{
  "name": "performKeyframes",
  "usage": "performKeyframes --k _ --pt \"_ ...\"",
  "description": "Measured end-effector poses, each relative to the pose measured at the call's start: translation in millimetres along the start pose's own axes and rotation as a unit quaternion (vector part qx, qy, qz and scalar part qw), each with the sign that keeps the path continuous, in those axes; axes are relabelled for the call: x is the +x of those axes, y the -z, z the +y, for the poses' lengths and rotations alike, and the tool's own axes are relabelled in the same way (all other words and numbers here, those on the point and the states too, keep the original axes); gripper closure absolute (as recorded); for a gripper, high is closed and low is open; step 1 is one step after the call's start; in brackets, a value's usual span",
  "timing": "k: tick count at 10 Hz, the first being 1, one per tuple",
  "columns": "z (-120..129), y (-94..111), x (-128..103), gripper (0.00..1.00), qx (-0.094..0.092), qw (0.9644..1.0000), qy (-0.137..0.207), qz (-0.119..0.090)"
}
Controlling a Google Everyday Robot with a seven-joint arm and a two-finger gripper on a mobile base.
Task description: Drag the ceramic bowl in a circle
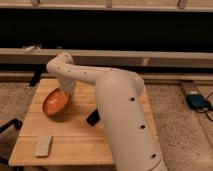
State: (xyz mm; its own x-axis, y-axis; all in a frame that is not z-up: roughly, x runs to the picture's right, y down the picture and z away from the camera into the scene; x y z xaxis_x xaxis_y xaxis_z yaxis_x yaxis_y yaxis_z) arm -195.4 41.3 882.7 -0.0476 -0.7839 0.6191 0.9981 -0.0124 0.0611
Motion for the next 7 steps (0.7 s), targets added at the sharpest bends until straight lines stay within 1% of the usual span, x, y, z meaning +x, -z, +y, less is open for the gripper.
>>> performKeyframes --k 1,3,5,7 --pt "15.2 -2.4 0.9 0.97 0.002 0.9998 -0.019 -0.002" --pt "46.1 -7.6 -4.9 0.97 0.007 0.9985 -0.054 -0.007" --pt "75.6 -11.5 -17.0 0.97 0.006 0.9967 -0.081 -0.011" --pt "99.9 -12.7 -35.2 0.97 -0.001 0.9956 -0.093 -0.013"
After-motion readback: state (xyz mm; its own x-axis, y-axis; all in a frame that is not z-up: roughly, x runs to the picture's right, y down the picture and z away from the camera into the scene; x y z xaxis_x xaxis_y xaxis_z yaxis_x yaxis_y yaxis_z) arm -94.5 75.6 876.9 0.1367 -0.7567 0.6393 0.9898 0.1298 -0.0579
